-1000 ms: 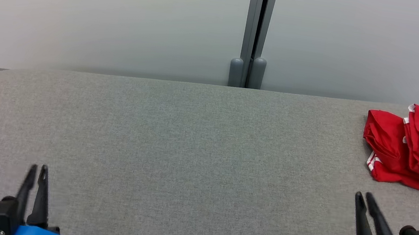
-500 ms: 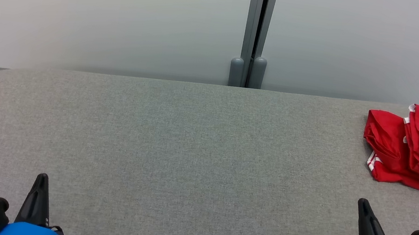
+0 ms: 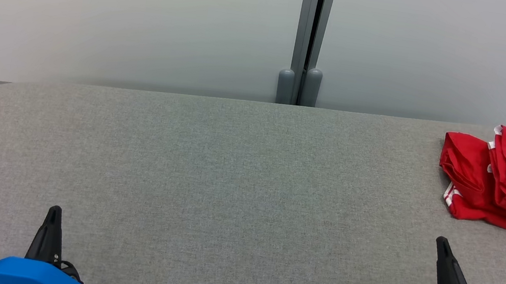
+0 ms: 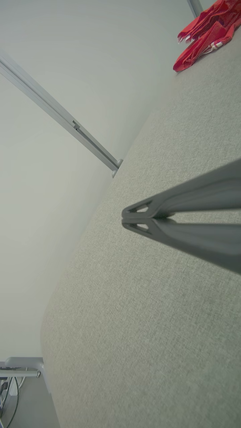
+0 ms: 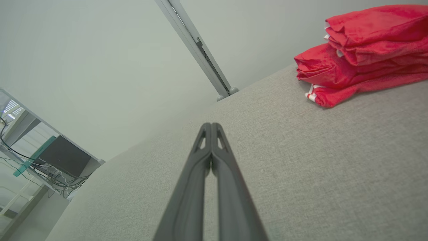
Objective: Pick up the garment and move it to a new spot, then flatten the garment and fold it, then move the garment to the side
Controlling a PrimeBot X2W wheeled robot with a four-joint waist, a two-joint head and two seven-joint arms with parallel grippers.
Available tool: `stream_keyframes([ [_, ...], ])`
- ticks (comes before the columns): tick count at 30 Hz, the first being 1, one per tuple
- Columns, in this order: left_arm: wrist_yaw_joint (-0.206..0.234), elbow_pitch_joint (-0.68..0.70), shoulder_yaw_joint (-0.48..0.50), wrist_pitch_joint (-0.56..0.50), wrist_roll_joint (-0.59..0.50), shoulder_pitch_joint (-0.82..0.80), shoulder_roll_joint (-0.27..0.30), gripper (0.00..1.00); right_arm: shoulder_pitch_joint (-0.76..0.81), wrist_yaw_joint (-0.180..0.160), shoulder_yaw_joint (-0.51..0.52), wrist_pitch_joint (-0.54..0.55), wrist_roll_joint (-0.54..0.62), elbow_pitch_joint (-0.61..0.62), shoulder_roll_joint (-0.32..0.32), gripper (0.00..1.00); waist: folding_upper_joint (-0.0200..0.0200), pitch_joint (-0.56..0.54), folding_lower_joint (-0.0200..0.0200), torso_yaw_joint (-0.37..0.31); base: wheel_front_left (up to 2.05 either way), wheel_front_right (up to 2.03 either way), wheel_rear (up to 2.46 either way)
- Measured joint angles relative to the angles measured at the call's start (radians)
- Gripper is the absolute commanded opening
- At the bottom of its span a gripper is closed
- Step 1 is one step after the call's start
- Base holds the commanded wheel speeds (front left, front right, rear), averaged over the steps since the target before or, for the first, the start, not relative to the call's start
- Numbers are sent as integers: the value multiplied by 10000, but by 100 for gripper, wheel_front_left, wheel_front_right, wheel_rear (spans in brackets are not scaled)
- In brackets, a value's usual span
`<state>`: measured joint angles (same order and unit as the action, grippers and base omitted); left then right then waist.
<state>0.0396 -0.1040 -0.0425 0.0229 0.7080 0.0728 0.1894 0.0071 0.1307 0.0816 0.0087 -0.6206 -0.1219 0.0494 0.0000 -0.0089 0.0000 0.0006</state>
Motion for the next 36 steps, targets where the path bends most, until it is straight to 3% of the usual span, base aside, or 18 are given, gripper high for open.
stream_keyframes([
  [36,-779,-644,621,-533,4349,-787,-579,0,-498,-2,153,510,-4661,-577,-2,0,0,45,0,-2,0,0,0],
])
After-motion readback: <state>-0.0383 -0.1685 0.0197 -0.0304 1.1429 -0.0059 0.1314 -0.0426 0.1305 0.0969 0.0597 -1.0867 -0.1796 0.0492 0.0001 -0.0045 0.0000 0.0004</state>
